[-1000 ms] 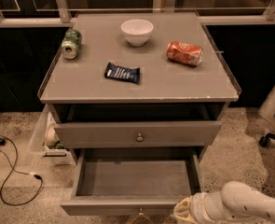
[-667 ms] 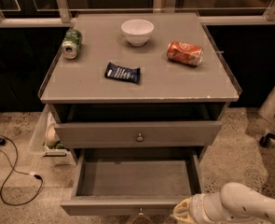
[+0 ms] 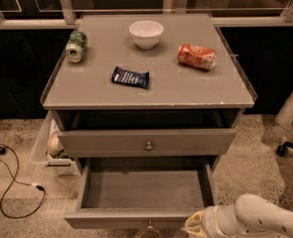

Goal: Close middle drawer

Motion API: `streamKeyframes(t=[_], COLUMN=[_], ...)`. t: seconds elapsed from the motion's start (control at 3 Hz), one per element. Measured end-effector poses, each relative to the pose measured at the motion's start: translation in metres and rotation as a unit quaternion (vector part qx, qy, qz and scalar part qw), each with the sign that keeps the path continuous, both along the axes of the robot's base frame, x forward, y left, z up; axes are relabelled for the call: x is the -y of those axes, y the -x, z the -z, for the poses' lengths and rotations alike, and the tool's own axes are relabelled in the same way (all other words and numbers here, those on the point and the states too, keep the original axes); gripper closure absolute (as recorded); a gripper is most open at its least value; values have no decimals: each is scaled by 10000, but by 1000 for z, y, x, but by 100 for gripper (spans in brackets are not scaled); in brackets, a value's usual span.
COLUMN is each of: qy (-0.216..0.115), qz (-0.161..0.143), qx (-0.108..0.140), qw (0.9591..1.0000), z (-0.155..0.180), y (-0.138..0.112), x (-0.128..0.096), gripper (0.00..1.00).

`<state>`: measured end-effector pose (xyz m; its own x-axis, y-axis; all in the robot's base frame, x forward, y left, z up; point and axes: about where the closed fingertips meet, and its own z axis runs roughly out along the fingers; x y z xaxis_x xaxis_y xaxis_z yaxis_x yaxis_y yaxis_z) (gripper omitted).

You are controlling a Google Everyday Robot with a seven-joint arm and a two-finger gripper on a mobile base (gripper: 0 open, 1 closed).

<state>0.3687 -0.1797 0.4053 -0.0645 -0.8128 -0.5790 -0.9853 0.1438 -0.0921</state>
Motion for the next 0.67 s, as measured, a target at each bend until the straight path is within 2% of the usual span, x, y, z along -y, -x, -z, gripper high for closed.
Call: streamKeyframes(t=[0.67], qy=[7], qz=[53], qx=[4], qw=[10000], z=[1], y=[-6], x=[-1], gripper=[15])
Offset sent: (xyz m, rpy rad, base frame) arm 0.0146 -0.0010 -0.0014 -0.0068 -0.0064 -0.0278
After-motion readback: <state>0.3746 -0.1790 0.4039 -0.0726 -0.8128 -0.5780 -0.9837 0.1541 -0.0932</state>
